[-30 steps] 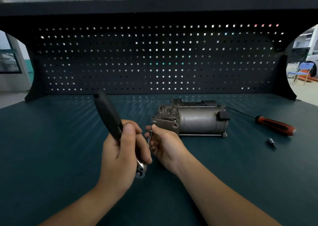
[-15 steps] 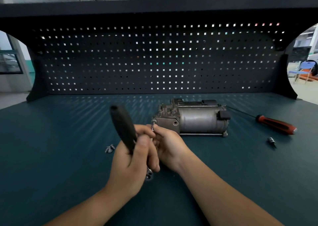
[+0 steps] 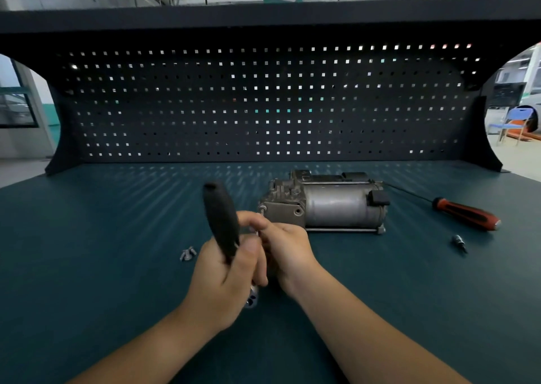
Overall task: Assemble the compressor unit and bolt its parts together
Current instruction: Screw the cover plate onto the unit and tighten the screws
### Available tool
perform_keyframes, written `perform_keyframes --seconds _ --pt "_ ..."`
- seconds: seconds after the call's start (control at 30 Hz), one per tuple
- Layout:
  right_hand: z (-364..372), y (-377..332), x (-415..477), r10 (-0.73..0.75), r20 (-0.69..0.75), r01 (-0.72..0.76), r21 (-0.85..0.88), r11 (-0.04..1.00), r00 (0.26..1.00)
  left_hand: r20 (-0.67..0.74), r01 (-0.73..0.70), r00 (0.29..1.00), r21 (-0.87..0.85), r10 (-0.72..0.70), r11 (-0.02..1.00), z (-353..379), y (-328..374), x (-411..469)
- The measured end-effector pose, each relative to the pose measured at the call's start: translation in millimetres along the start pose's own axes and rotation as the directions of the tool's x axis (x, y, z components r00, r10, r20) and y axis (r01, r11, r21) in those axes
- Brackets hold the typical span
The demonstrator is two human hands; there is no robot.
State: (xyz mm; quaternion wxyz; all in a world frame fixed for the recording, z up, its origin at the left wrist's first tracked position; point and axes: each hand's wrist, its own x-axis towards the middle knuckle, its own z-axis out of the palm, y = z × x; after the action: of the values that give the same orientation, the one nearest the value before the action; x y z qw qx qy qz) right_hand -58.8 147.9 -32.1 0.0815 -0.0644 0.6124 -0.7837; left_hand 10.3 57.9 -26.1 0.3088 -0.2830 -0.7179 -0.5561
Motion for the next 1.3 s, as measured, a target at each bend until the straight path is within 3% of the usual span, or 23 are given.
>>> perform_keyframes --seconds 0.07,0.13,0.2,0.33,0.5,0.6,0.67,0.73,0.8,0.87,0.97,1.07,1.13,1.2,1.3 --pt "1.4 0.9 1.7 0.001 0.009 -0.001 0.055 0.998 1.0 0.168 -0.1 0.984 0.277 0.054 0.956 -4.2 1.4 2.6" --pt "4.2 0.7 3.4 0.032 -0.005 -0.031 0.134 0.99 0.999 0.375 -0.318 0.921 0.567 0.106 0.76 -5.2 4.8 5.4" --pt "5.5 1.0 5.3 0.06 -0.022 -0.057 0.109 0.992 0.998 0.502 -0.413 0.861 0.6 0.08 0.686 -1.7 7.8 5.0" --pt "-0.2 2.2 8.2 0.048 0.019 -0.05 0.139 0.989 0.999 0.445 -0.299 0.895 0.598 0.001 0.744 -5.3 12.7 5.8" --pt "-2.0 4.9 5.0 0.01 0.049 -0.019 0.179 0.984 0.999 0.287 -0.13 0.943 0.782 -0.167 0.61 -14.5 17.1 7.1" --pt "0.1 5.3 8.2 0.069 0.016 -0.071 0.177 0.982 0.997 0.216 0.04 0.908 0.807 -0.359 0.589 -16.9 17.9 5.7" --pt "1.5 4.6 8.2 0.082 -0.014 -0.079 0.152 0.985 0.997 0.218 0.189 0.825 0.764 -0.522 0.617 -15.6 18.1 3.7" --pt "1.1 4.4 8.1 0.071 -0.027 -0.066 0.158 0.985 0.997 0.221 0.327 0.775 0.661 -0.592 0.675 -10.7 16.4 0.1" --pt "3.1 3.8 7.7 0.061 -0.047 -0.053 0.149 0.987 0.997 0.174 0.51 0.756 0.448 -0.631 0.734 -2.0 18.7 -0.4" --pt "4.8 0.9 5.7 0.044 -0.052 -0.038 0.121 0.992 0.998 0.11 0.69 0.707 0.11 -0.699 0.715 7.6 22.1 1.5" --pt "3.7 -2.2 5.3 -0.007 -0.062 0.013 0.091 0.996 0.998 0.027 0.74 0.628 -0.328 -0.778 0.586 12.9 24.3 7.2" --pt "-1.8 -1.1 7.2 -0.127 -0.072 0.123 -0.065 0.99 0.989 -0.018 0.71 0.622 -0.411 -0.783 0.573 10.4 22.6 7.9" --pt "-0.7 -0.4 7.2 -0.169 -0.065 0.159 -0.145 0.977 0.983 -0.012 0.72 0.633 -0.357 -0.774 0.595 6.8 19.8 7.8" --pt "0.9 -0.7 6.2 -0.172 -0.067 0.159 -0.171 0.972 0.983 0.001 0.736 0.66 -0.2 -0.751 0.647 1.2 16.8 8.5" --pt "0.7 -0.1 9.5 -0.133 -0.086 0.121 -0.13 0.984 0.987 0.005 0.55 0.807 0.361 -0.591 0.753 -6.5 10.3 4.5"
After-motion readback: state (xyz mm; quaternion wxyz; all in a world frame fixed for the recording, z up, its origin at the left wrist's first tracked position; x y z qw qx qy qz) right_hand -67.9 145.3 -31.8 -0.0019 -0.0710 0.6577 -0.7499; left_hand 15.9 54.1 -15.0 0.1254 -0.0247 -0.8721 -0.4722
